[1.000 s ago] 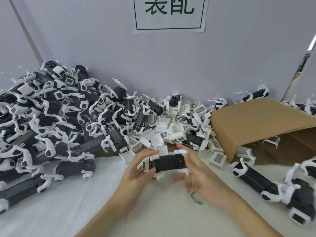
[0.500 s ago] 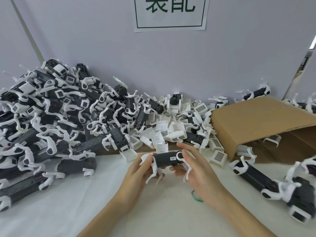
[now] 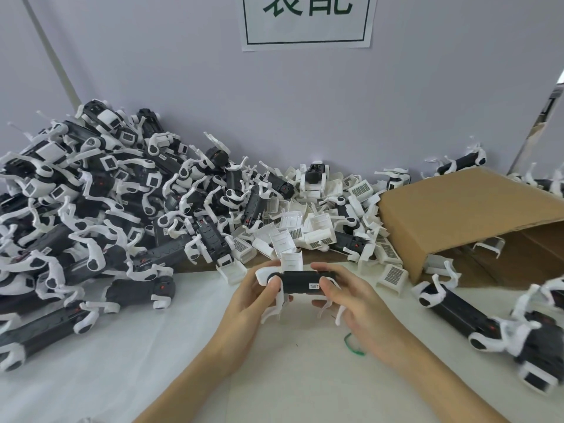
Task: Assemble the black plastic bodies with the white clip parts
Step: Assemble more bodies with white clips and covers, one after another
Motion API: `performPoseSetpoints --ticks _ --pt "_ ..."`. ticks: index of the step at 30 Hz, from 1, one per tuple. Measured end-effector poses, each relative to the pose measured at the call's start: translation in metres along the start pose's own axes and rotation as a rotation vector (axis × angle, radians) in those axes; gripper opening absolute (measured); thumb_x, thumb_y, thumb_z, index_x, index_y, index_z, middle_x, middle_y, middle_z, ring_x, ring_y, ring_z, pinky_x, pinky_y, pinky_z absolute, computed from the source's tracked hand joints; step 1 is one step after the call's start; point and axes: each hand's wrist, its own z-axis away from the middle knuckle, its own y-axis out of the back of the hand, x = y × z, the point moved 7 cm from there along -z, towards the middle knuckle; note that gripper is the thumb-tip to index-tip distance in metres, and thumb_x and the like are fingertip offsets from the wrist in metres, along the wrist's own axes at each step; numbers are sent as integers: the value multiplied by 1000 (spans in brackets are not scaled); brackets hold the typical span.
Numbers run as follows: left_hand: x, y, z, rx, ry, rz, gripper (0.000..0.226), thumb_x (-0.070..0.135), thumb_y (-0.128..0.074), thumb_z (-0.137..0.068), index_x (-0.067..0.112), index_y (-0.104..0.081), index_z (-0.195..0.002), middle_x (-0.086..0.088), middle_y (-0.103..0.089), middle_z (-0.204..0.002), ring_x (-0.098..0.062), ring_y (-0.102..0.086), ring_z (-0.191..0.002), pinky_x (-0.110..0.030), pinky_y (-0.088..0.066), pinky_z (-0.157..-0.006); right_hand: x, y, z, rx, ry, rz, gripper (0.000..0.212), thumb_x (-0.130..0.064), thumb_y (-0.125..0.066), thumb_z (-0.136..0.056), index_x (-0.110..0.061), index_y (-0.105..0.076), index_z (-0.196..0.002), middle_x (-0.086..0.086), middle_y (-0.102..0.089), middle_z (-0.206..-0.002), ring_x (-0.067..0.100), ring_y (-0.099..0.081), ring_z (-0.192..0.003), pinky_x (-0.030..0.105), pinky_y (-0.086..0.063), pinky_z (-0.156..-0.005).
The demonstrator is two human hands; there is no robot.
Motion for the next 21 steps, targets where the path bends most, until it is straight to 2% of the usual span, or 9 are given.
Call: performPoseSetpoints --ticks 2,4,6,8,9,11,14,17,21 --pt "0 0 -1 10 3 -21 46 52 -67 -96 26 -66 -134 -16 -72 -126 -33 -68 -116 -44 -53 -103 -1 0 0 -5 34 -8 34 -38 -68 -94 -30 -71 -126 1 -72 -129 25 -66 -123 35 -55 -96" --pt "2 0 -1 13 -28 -54 45 53 -66 -97 23 -70 -130 -15 -73 -125 -32 -67 -121 -49 -46 -112 -4 0 0 -12 92 35 34 -36 -67 -96 -31 -68 -129 -4 -70 -133 20 -64 -127 34 -54 -99" --pt "7 0 1 40 -76 -74 44 55 -65 -97 22 -72 -125 -12 -75 -121 -24 -67 -114 -43 -48 -107 -7 -2 1 -5 120 85 39 -37 -66 -96 -34 -64 -135 -9 -68 -136 14 -61 -129 38 -50 -106" --pt "15 1 4 109 -152 -158 40 56 -68 -93 24 -71 -116 -8 -74 -113 -18 -67 -105 -33 -50 -95 -10 -5 3 -20 138 154 48 -35 -66 -96 -39 -56 -143 -18 -63 -140 5 -59 -129 35 -52 -101" --pt "19 2 6 151 -199 -211 38 55 -71 -90 24 -69 -112 -5 -73 -106 -16 -67 -100 -27 -49 -89 -10 -8 5 -43 158 219 52 -31 -68 -98 -39 -51 -147 -21 -60 -143 2 -57 -131 33 -53 -100" --pt "25 -2 11 198 -268 -261 37 49 -79 -83 27 -68 -112 6 -71 -102 -11 -68 -95 -19 -49 -87 -5 -13 7 -62 198 403 61 -20 -72 -98 -39 -46 -151 -23 -54 -148 -1 -50 -138 31 -50 -108" --pt "38 -21 18 179 -369 -382 48 46 -84 -79 31 -70 -123 6 -67 -116 -20 -68 -111 -28 -54 -97 0 -17 8 10 247 493 62 -11 -74 -96 -43 -54 -144 -21 -60 -141 2 -55 -133 34 -52 -107" --pt "47 -45 25 141 -461 -520 48 50 -83 -83 35 -67 -126 8 -60 -118 -24 -63 -113 -31 -53 -98 -6 -14 10 31 322 472 59 2 -62 -98 -39 -58 -139 -12 -66 -136 14 -62 -129 37 -54 -104" --pt "50 -51 26 185 -377 -421 30 55 -74 -88 40 -71 -114 11 -64 -114 -20 -66 -111 -29 -53 -94 -13 -13 12 -3 395 480 63 10 -59 -97 -34 -57 -142 -7 -64 -140 20 -59 -133 44 -51 -106"
